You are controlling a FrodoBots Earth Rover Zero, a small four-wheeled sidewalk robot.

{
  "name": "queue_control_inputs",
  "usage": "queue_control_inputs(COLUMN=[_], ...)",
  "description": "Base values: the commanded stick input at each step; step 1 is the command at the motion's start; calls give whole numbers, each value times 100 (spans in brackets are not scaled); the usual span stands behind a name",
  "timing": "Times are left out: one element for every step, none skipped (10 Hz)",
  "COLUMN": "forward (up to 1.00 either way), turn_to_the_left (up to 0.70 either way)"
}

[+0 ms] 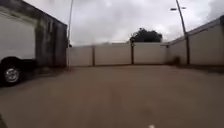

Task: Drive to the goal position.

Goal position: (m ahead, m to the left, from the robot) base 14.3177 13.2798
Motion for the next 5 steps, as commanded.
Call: queue_control_inputs(forward=[50, 50, 50, 70, 70], turn_to_the_left=[0, 0, 0, 0, 0])
